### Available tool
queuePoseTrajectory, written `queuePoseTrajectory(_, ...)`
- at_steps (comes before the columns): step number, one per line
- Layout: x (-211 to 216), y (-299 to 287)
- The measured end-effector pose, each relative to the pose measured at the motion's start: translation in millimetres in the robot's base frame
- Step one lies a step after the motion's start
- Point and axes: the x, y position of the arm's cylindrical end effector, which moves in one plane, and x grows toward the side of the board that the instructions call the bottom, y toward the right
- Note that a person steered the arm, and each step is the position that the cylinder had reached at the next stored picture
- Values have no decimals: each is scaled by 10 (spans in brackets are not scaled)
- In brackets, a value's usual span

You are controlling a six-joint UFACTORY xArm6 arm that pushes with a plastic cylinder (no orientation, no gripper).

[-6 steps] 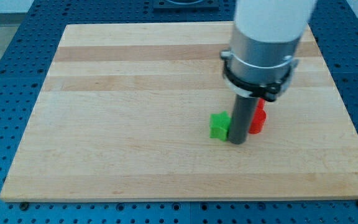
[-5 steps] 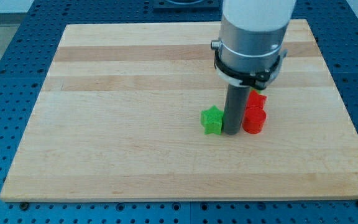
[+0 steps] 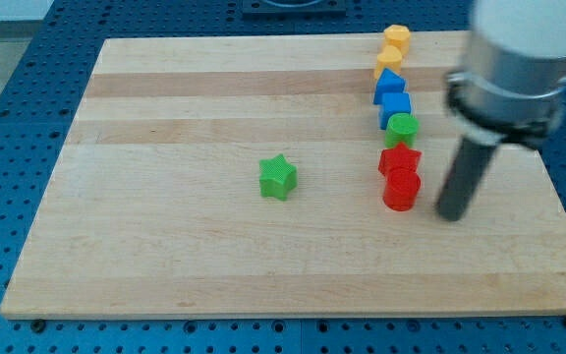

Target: Push the red circle closer to the green star

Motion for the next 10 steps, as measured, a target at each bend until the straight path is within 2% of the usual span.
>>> queuePoseTrajectory(1,-130,-36)
queuePoseTrajectory(3,-227,-1093)
queuePoseTrajectory(5,-19,-557)
queuePoseTrajectory(7,152,-976)
queuePoseTrajectory(9,-241,-1538)
queuePoseTrajectory(10,109,-1519)
